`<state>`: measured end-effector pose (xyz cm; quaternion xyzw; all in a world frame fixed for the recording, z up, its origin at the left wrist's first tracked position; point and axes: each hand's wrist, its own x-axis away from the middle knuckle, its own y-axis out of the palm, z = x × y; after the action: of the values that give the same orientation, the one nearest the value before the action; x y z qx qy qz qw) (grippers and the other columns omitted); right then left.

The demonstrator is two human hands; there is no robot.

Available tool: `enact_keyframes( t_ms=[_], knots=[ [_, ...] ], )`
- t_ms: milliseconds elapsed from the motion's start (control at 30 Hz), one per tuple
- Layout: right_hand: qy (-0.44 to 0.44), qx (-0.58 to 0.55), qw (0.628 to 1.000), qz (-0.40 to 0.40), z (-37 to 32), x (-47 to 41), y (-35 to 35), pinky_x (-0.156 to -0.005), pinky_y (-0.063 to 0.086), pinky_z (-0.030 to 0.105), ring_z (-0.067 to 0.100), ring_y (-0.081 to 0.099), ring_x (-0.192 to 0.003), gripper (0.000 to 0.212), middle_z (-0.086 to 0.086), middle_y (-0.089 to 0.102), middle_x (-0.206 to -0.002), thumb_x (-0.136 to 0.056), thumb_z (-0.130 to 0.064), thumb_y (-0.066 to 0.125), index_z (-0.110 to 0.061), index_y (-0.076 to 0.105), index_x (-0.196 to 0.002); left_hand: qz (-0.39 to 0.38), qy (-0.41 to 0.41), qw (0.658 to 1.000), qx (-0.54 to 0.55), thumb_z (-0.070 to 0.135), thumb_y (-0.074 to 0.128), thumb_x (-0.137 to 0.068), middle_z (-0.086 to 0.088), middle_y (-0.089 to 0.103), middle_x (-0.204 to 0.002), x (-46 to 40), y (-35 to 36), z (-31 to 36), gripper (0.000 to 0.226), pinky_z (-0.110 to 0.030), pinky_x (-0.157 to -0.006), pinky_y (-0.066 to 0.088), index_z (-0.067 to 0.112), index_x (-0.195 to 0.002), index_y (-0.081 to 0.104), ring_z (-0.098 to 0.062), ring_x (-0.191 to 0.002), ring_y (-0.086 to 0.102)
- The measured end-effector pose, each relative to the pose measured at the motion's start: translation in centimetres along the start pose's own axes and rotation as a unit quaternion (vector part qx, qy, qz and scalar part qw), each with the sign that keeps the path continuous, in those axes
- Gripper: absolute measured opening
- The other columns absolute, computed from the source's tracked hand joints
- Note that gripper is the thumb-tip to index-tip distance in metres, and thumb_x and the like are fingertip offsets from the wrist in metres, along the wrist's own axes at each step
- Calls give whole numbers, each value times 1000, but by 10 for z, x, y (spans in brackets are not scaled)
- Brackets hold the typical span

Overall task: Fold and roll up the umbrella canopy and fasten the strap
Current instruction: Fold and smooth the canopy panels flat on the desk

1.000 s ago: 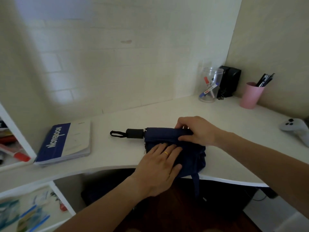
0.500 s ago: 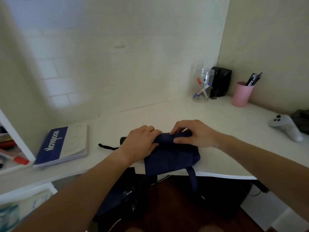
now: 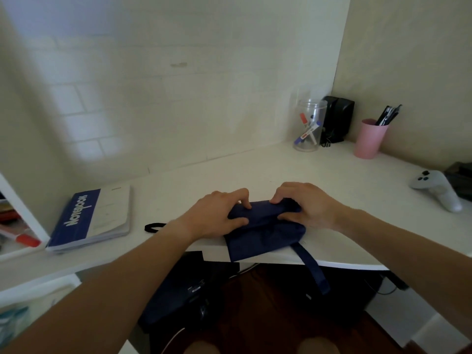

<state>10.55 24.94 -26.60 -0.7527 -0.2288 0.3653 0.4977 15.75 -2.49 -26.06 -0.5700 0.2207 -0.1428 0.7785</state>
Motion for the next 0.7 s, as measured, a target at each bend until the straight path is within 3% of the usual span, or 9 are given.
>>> enact_keyframes(
  t_ms=[200,333,500,567,633,700],
  knots=[
    [83,-175,981,4,4,15,-12,-99,49,25,8,64,-111,38,-12,69,-117,-82,-15,81,-29,72,-115,52,34,997,-35,38,67,-92,10,68,-114,5,8,1,26,-44,-79,53,36,-107,47,-21,-96,63],
    [96,-161,981,41,5,26,-13,-93,48,16,1,65,-103,39,-13,72,-112,-80,-10,82,-26,73,-115,108,50,991,-65,29,73,-88,4,62,-112,4,16,8,27,-38,-73,53,26,-111,59,-23,-96,61],
    [7,-19,994,107,4,33,-1,-77,52,35,15,60,-89,32,-4,66,-99,-77,-13,83,-17,69,-105,125,85,987,-57,37,72,-88,5,61,-111,12,12,14,19,-37,-75,53,29,-105,66,-17,-94,59],
    [-44,31,991,123,-2,39,4,-72,50,35,19,55,-88,31,-1,61,-100,-77,-12,81,-14,66,-103,132,103,984,-57,34,71,-90,7,61,-111,20,10,15,13,-35,-76,52,30,-102,67,-15,-94,58],
    [-56,43,992,107,-9,43,1,-72,49,37,19,53,-89,32,-2,58,-100,-74,-12,81,-16,63,-100,149,115,980,-72,28,74,-87,5,60,-108,24,14,21,20,-38,-75,52,28,-105,64,-17,-92,57],
    [-9,-24,998,63,-15,40,-10,-79,51,39,18,57,-93,27,-3,60,-101,-75,-21,81,-24,64,-96,171,100,977,-75,24,77,-81,4,62,-106,26,20,28,36,-39,-75,51,24,-113,60,-20,-93,57]
  ],
)
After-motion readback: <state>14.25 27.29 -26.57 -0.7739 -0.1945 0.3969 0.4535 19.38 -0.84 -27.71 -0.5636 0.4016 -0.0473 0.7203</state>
